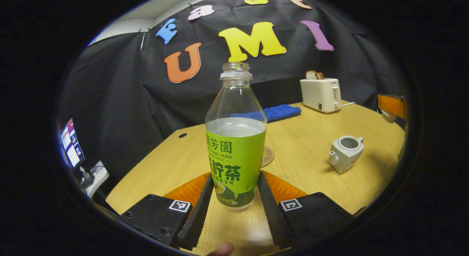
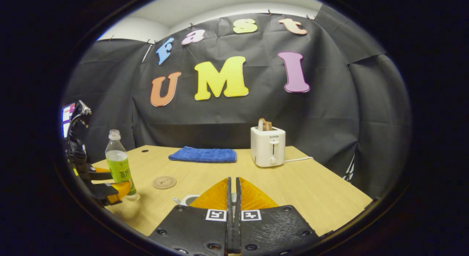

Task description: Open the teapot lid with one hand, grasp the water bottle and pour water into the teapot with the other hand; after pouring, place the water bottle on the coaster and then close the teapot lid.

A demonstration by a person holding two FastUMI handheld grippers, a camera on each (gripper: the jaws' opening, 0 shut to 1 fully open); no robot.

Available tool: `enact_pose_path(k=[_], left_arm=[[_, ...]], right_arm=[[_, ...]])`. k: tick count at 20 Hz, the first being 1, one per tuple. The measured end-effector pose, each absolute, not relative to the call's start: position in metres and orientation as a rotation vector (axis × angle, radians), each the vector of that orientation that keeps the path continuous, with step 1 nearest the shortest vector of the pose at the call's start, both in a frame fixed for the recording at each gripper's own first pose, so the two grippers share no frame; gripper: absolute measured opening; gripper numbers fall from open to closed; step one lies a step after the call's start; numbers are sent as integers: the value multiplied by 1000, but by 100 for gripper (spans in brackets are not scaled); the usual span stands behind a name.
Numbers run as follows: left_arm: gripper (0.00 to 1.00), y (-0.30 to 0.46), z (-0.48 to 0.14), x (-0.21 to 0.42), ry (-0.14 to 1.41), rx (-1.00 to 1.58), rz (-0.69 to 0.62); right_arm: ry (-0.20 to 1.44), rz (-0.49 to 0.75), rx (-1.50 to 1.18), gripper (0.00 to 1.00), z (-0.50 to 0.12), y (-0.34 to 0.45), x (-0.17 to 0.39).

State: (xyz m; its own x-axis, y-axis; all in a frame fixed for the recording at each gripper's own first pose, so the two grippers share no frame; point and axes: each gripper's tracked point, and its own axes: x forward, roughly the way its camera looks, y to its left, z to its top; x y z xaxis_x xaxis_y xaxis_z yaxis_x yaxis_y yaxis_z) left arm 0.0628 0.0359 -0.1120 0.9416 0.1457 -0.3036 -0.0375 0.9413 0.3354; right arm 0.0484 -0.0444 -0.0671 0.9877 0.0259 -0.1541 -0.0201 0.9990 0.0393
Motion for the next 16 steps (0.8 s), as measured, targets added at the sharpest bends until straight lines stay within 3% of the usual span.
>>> enact_pose_path(k=[5,16], left_arm=[[74,51,-93,57,331,681,133],[73,21,-93,49,338,1156,55]], right_arm=[[156,34,32,0,-69,-53,51],[160,16,12,0,-70,-87,45]])
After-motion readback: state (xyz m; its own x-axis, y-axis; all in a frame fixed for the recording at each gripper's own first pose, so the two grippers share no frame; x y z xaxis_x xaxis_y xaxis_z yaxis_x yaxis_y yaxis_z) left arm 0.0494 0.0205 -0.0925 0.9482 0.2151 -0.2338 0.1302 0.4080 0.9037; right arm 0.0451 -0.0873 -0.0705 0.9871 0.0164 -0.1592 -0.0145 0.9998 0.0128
